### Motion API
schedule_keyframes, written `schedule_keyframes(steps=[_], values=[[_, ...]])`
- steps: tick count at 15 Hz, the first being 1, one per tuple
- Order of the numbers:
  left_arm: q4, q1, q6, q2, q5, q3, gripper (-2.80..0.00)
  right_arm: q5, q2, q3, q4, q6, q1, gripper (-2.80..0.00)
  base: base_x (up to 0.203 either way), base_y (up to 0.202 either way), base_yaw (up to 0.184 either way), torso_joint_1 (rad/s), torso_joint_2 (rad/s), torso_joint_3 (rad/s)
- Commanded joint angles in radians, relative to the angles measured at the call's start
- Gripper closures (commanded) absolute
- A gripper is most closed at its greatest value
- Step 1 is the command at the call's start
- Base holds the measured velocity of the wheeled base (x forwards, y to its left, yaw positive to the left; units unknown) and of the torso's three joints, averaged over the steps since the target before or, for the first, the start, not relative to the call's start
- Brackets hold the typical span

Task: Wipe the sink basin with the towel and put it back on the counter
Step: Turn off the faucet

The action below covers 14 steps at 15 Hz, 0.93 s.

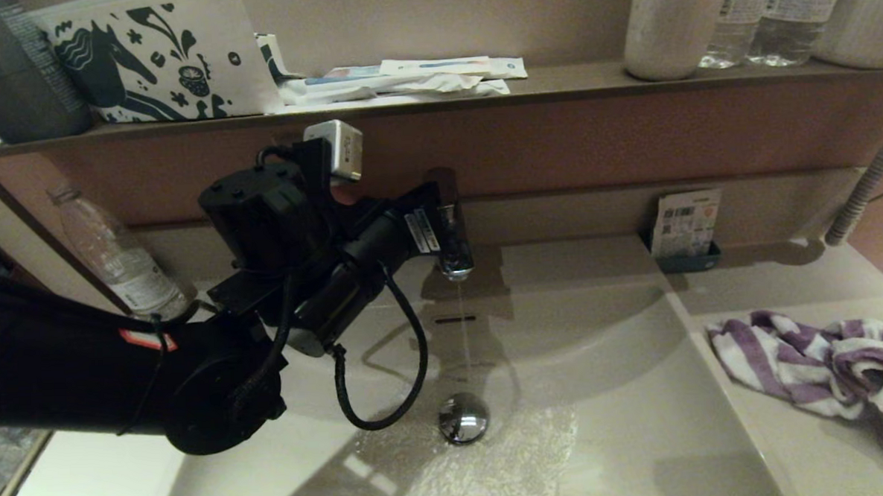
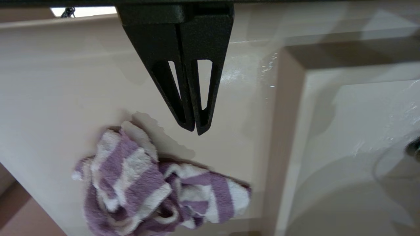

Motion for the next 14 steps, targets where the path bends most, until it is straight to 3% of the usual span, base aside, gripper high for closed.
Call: schedule_keyframes(steps=[1, 8, 14], values=[[-0.004, -0.022, -0.003, 0.001, 0.003, 0.032, 0.00, 0.000, 0.000, 0.000, 0.000, 0.000, 0.000, 0.00, 0.000, 0.000, 0.000, 0.000, 0.00, 0.000], [-0.006, -0.009, -0.007, -0.098, 0.004, 0.049, 0.00, 0.000, 0.000, 0.000, 0.000, 0.000, 0.000, 0.00, 0.000, 0.000, 0.000, 0.000, 0.00, 0.000], [-0.006, 0.031, -0.010, -0.403, -0.001, 0.338, 0.00, 0.000, 0.000, 0.000, 0.000, 0.000, 0.000, 0.00, 0.000, 0.000, 0.000, 0.000, 0.00, 0.000]])
